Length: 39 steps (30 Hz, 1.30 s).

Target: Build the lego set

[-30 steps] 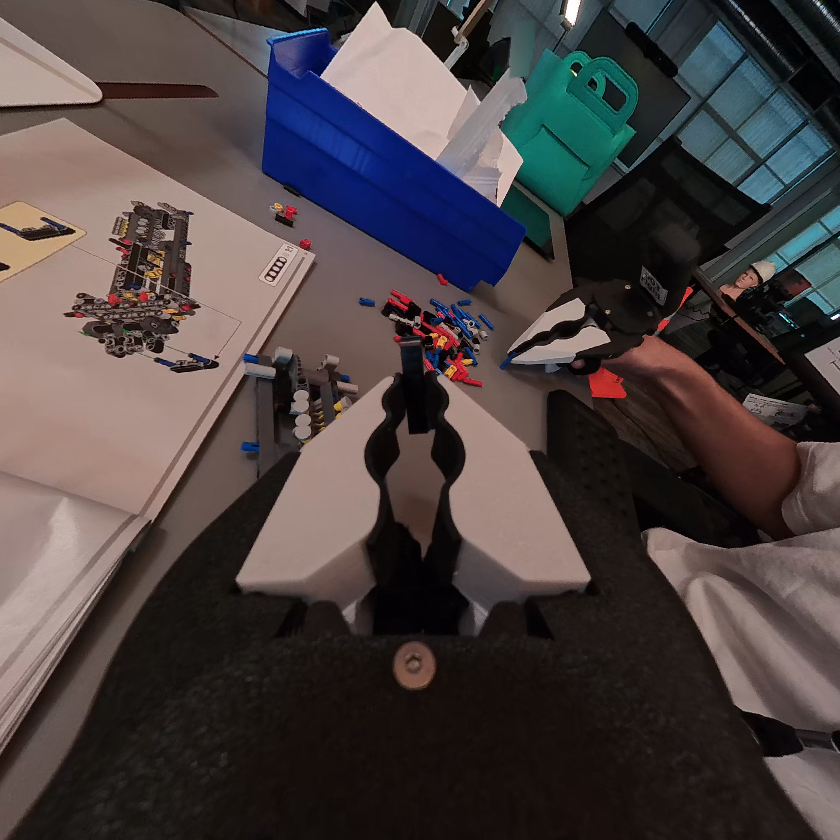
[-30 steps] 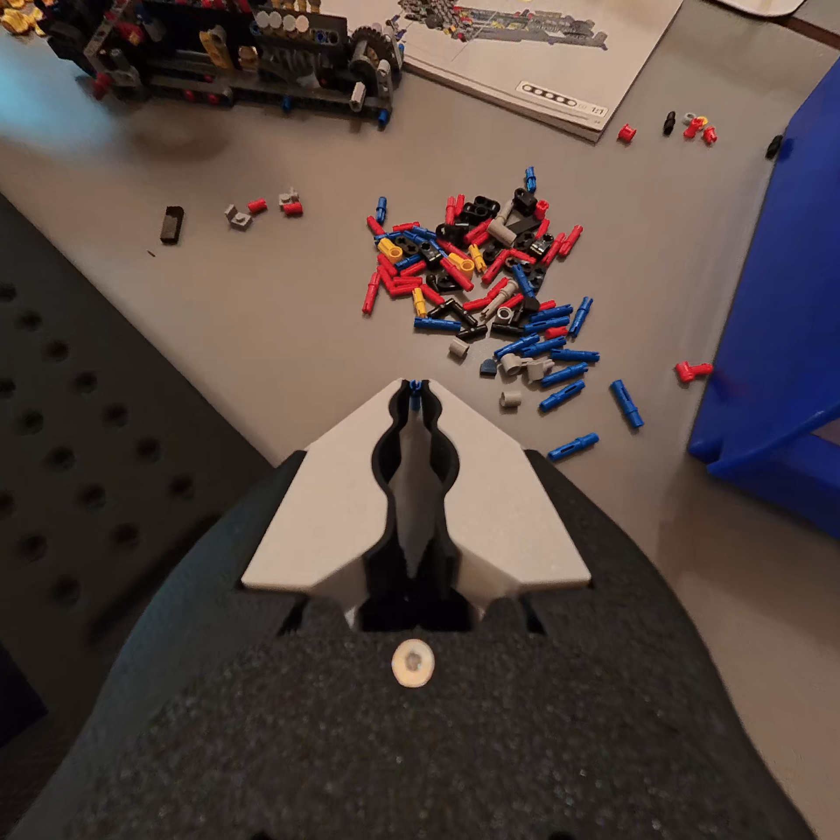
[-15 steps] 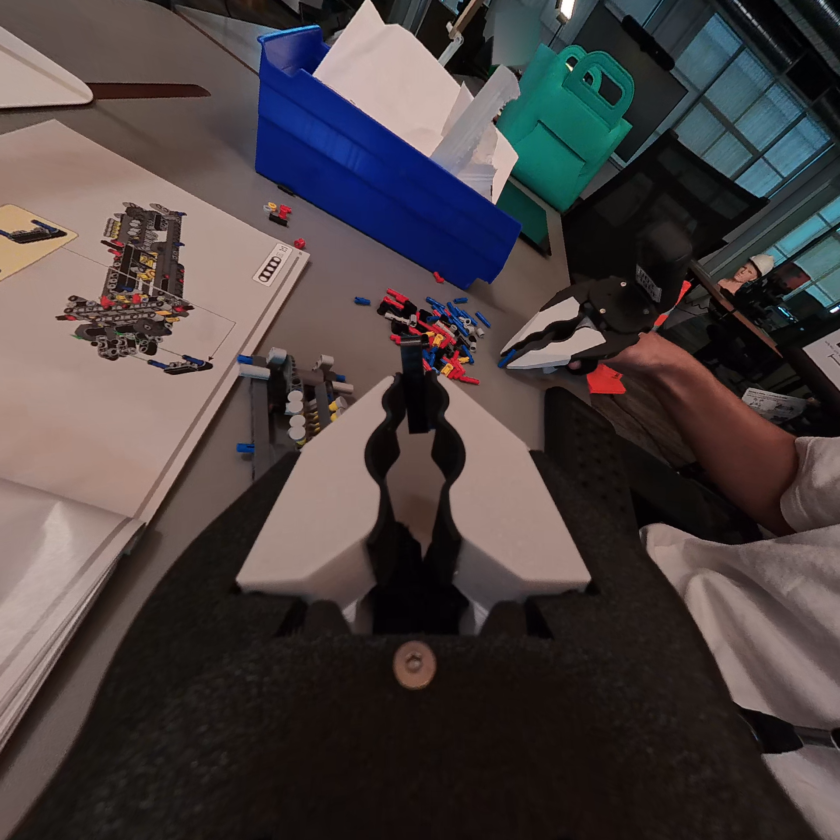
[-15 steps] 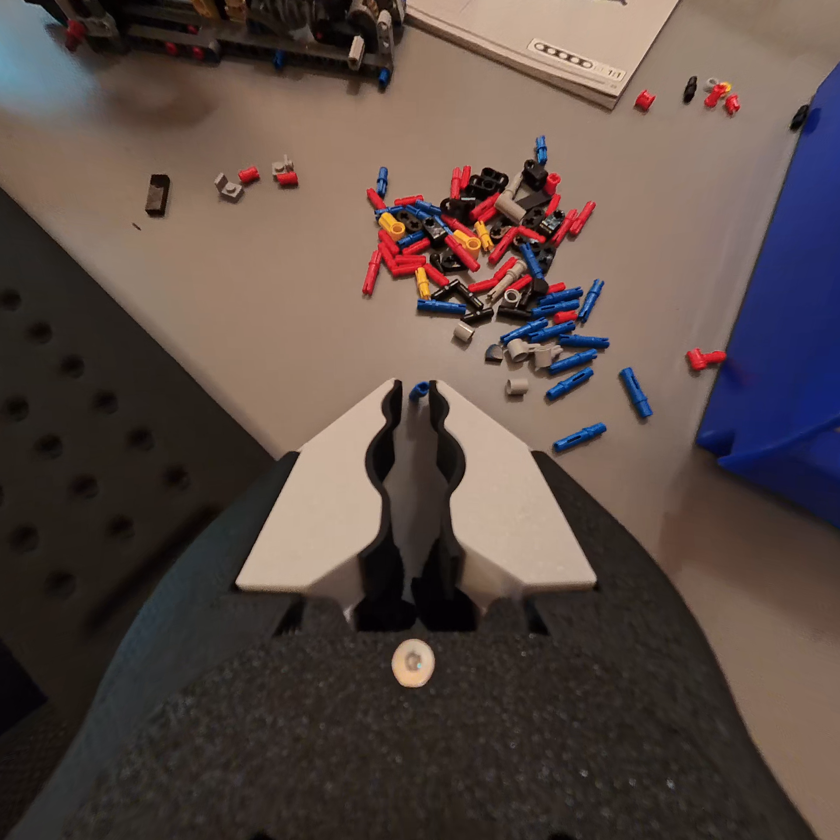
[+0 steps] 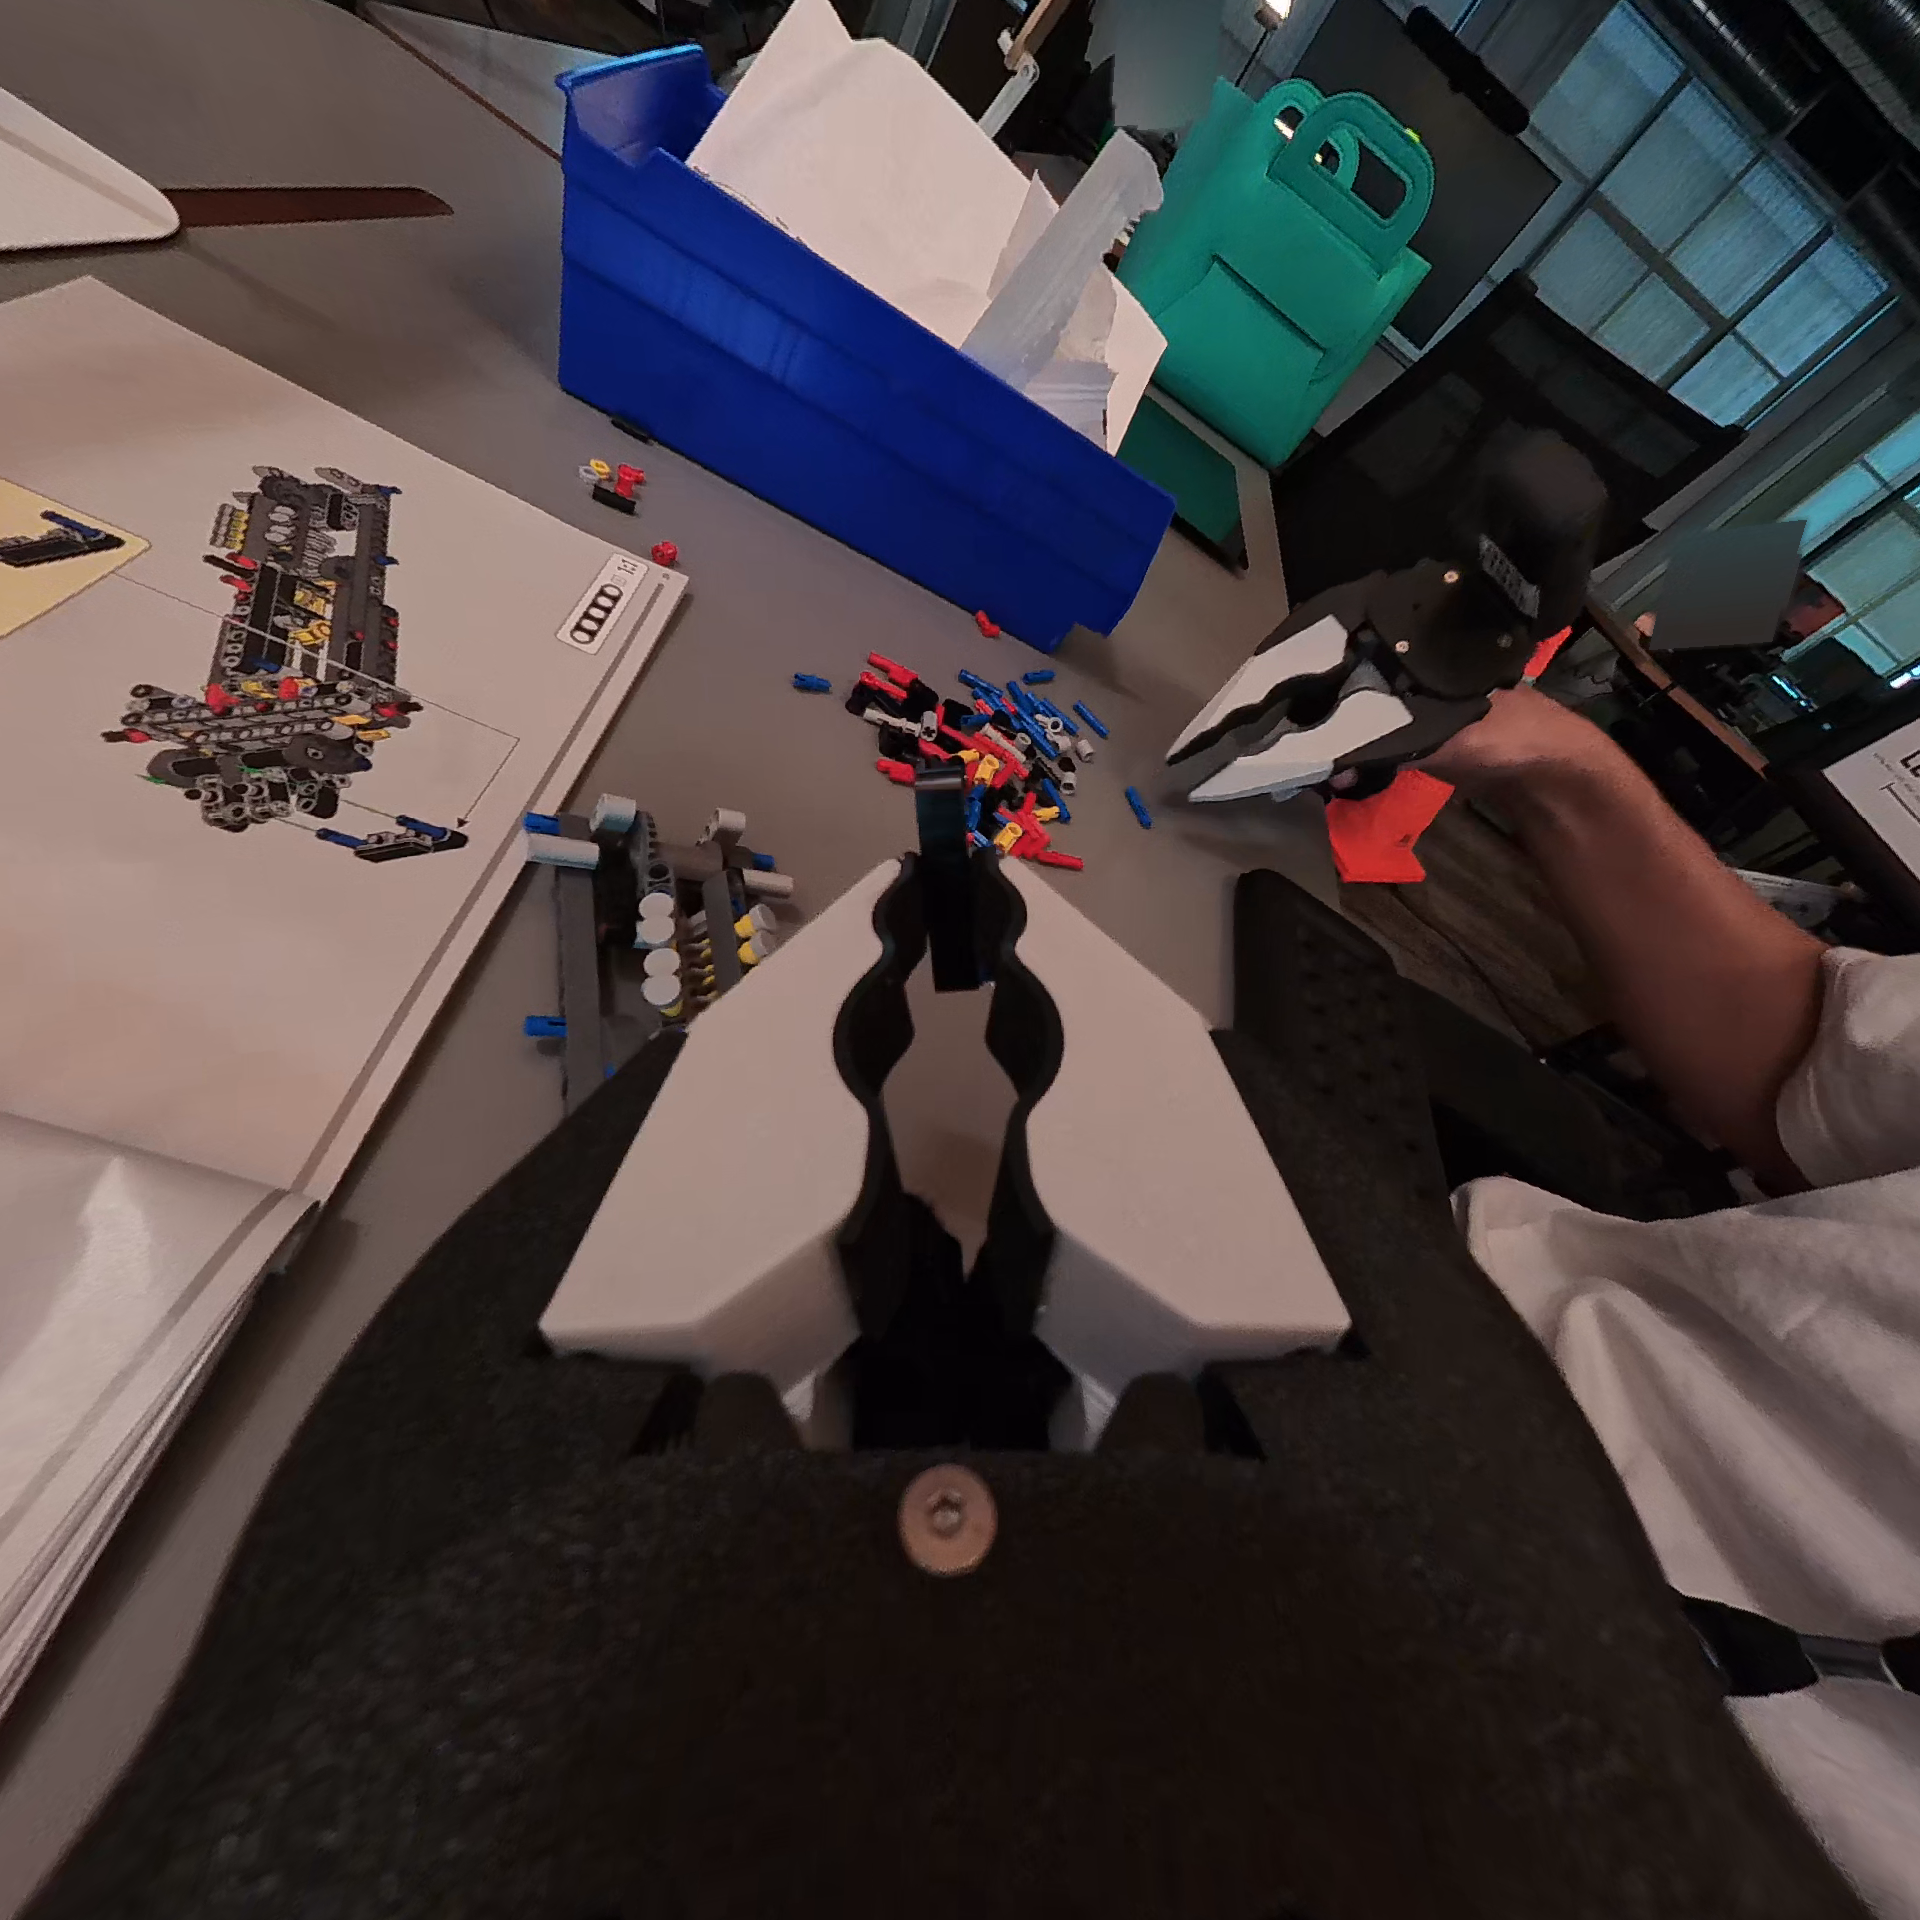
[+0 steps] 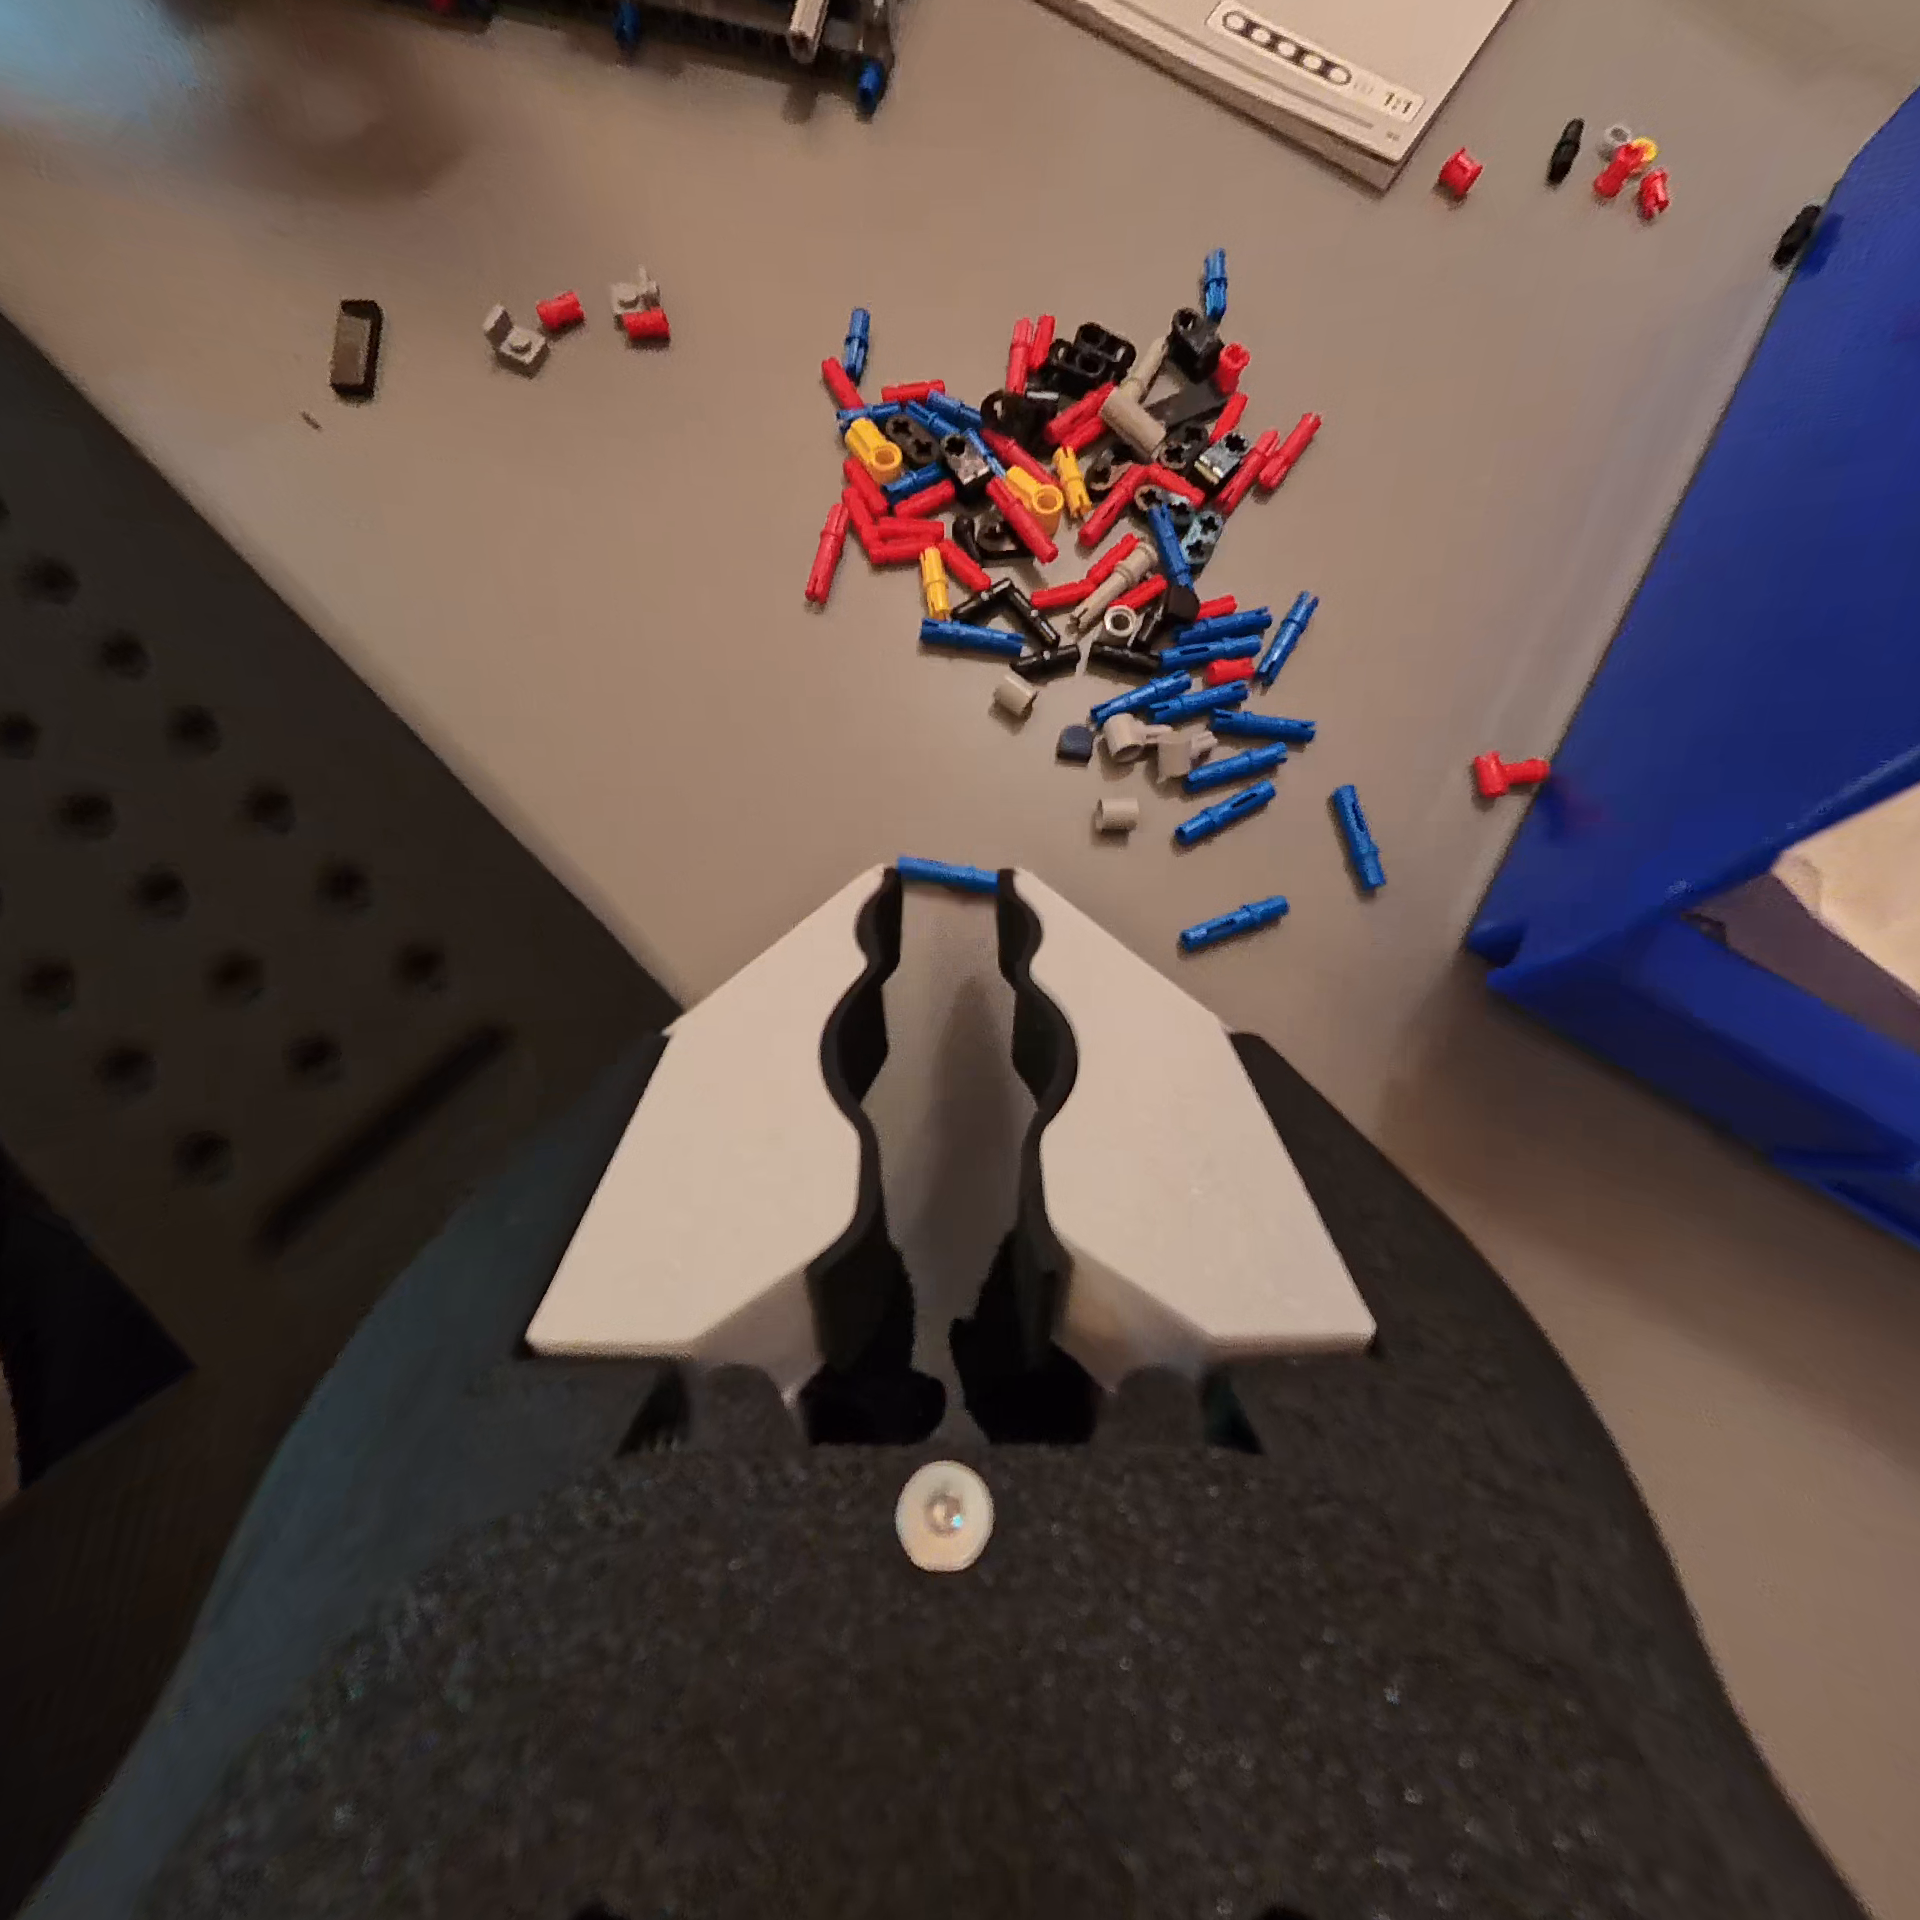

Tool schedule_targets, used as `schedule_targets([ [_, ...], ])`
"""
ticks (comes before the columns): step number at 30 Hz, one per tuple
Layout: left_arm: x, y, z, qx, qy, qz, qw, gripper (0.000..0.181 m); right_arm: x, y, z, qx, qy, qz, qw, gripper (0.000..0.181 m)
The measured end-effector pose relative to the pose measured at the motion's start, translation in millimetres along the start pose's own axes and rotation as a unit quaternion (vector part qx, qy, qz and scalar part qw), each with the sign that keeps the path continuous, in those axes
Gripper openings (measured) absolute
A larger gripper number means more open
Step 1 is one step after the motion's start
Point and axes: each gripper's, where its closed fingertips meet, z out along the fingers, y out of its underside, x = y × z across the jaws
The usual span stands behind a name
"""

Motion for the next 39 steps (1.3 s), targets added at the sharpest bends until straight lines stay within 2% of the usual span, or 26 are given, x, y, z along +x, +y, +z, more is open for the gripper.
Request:
schedule_targets([
  [7, 5, 8, 6, -0.020, -0.002, 0.016, 1.000, 0.007, 7, 9, 0, 0.016, -0.026, 0.044, 0.999, 0.017],
  [12, 4, 13, 8, -0.032, -0.010, 0.026, 0.999, 0.006, 8, 9, 8, 0.019, -0.027, 0.031, 0.999, 0.017],
  [19, 1, 15, 9, -0.037, -0.016, 0.025, 0.999, 0.007, -1, 10, 11, -0.017, -0.025, 0.054, 0.998, 0.025],
  [28, 7, 17, 11, -0.041, -0.011, 0.030, 0.999, 0.007, -12, -5, 28, -0.002, 0.023, 0.086, 0.996, 0.026],
  [31, 5, 19, 12, -0.045, -0.013, 0.033, 0.998, 0.007, -4, -1, 31, -0.016, 0.051, 0.082, 0.995, 0.026],
  [35, 4, 19, 12, -0.045, -0.016, 0.031, 0.998, 0.007, -7, -8, 37, 0.006, 0.038, 0.078, 0.996, 0.025],
  [39, 4, 20, 13, -0.048, -0.016, 0.031, 0.998, 0.007, -12, -12, 40, 0.009, 0.036, 0.053, 0.998, 0.014],
])
